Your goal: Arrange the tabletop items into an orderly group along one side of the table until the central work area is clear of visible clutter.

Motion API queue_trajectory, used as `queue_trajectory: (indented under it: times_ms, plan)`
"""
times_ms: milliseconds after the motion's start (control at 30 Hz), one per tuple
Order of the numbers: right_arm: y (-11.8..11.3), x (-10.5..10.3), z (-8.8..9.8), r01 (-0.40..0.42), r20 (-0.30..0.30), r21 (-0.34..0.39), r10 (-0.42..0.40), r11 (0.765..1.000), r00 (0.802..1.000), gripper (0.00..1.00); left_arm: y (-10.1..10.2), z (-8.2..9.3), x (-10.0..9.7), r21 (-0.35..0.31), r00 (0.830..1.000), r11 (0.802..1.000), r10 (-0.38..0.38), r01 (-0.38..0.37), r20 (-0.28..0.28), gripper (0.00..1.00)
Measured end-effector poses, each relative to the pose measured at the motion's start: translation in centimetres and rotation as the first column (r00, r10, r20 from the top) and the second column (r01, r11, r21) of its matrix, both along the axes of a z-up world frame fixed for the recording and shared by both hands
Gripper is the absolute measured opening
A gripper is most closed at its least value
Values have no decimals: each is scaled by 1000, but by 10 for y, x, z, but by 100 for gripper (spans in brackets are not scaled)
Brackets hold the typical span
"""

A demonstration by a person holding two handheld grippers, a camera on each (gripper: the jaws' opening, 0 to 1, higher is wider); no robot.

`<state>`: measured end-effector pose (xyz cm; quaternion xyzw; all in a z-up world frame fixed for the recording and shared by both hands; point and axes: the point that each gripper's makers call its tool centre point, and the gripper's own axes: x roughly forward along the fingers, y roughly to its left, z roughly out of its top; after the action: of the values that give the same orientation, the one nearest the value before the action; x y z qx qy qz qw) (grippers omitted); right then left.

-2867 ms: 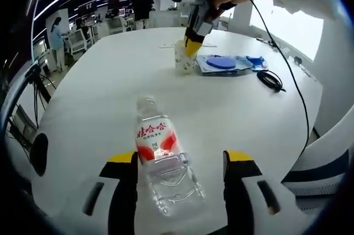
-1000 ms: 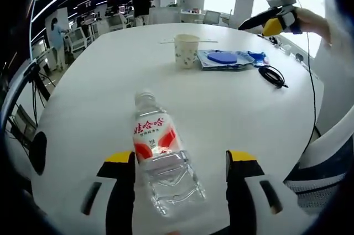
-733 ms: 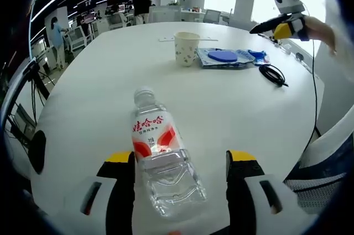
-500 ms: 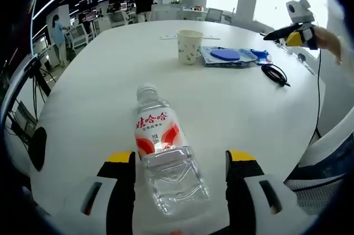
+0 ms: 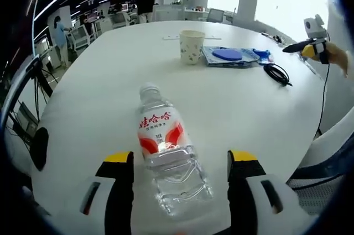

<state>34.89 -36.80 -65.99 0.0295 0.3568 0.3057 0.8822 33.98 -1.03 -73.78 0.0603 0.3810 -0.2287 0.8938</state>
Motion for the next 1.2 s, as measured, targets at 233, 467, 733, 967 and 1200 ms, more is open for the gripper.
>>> queue_trajectory:
  times_ms: [233,467,733,967,1200]
  plan:
    - [-26,-20,-6,85,-7,33,-85,996,996,90,-6,2,-1,-16,1000,1000,-14,14,8,69]
    - [-51,-44,-16,181,-17,53,-180,982,983,90,-8,7,0,-25,999,1000,-15,16,31,74]
    - [-71,-72,-31,261,-41,73,-259,963,965,90,-7,14,2,-157,998,986,60,-58,5,75]
    - [-76,-84,-33,341,-66,125,-335,932,940,89,-14,14,-3,-205,998,977,52,-55,-21,76]
    - [-86,-84,-27,422,-67,177,-417,889,906,88,-15,21,-1,-223,998,973,53,-56,-17,76]
